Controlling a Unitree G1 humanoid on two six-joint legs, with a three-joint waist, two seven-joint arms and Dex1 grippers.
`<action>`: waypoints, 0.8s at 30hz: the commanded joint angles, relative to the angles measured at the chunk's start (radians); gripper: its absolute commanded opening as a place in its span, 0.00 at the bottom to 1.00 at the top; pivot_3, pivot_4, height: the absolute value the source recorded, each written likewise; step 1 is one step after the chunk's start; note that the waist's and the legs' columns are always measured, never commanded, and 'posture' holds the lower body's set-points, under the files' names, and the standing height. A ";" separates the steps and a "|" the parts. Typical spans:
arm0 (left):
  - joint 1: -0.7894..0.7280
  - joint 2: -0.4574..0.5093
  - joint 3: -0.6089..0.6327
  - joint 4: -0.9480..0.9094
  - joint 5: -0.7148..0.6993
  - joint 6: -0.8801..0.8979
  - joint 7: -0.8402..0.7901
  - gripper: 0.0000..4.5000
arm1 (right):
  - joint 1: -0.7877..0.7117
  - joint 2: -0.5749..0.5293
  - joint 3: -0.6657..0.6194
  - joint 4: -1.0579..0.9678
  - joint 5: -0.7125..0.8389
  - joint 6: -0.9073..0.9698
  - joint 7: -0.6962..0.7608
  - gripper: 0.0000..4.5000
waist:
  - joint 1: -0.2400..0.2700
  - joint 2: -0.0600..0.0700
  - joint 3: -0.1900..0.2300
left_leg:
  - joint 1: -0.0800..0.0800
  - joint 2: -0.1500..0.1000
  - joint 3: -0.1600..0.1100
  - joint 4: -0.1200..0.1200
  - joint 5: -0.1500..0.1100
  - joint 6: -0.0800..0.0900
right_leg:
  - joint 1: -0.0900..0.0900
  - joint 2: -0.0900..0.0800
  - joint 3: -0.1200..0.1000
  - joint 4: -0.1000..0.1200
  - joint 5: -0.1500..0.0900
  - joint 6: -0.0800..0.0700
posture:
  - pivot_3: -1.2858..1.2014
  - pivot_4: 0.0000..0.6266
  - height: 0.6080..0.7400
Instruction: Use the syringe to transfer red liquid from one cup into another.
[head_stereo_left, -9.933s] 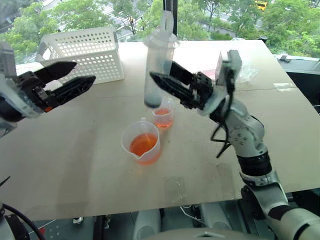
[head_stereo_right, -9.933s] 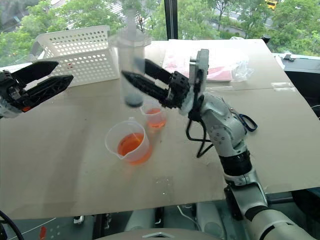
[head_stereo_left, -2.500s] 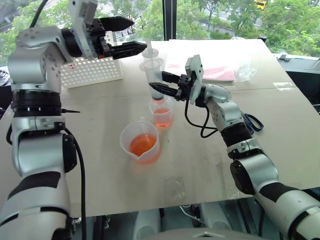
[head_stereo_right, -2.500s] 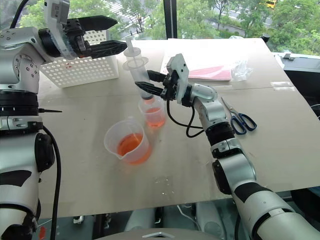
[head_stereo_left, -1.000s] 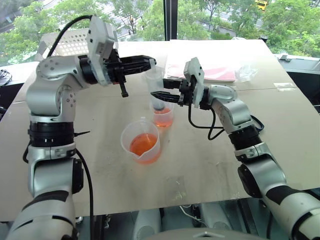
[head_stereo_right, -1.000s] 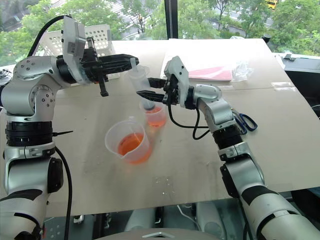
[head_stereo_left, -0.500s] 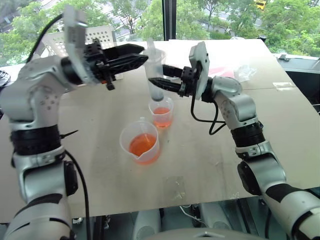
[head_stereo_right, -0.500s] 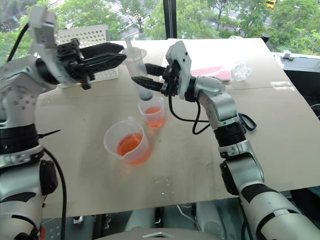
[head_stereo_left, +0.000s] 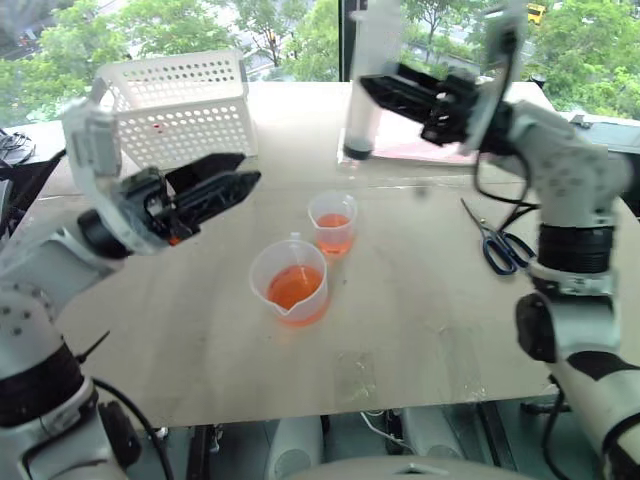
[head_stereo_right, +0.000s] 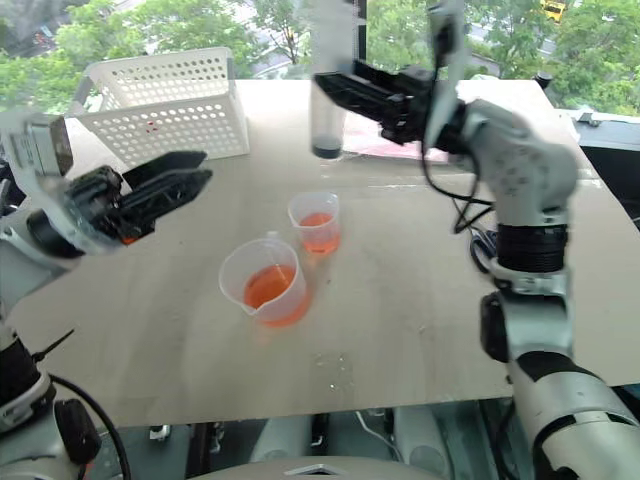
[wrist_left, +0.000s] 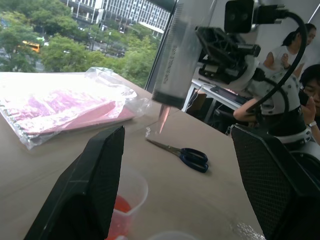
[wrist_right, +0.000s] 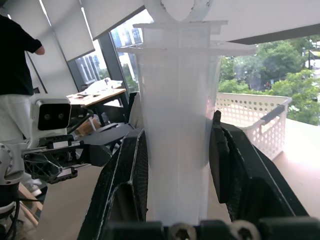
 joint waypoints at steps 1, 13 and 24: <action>0.103 0.050 0.062 -0.098 -0.062 -0.018 -0.003 0.76 | 0.069 -0.242 -0.041 -0.075 0.125 0.396 -0.002 0.30 | 0.004 0.000 0.000 | 0.001 0.000 -0.001 0.000 0.000 0.000 | 0.001 0.000 0.000 0.000 0.000 0.000 | 0.52 0.24 1.00; 0.259 0.135 0.101 -0.129 -0.091 -0.104 -0.014 0.76 | 0.223 -0.443 -0.003 -0.133 0.090 0.624 -0.091 0.30 | -0.019 0.000 0.000 | 0.003 0.001 0.002 0.000 0.000 0.000 | 0.000 0.004 0.004 -0.001 -0.003 -0.004 | 0.52 0.24 1.00; 0.387 0.390 0.104 -0.168 0.024 -0.158 -0.456 0.76 | 0.385 -0.312 0.140 -0.035 -0.074 0.488 -0.172 0.30 | -0.005 0.002 0.000 | 0.001 0.000 0.003 -0.001 0.000 0.001 | -0.001 0.003 0.004 -0.003 -0.004 -0.004 | 0.52 0.24 1.00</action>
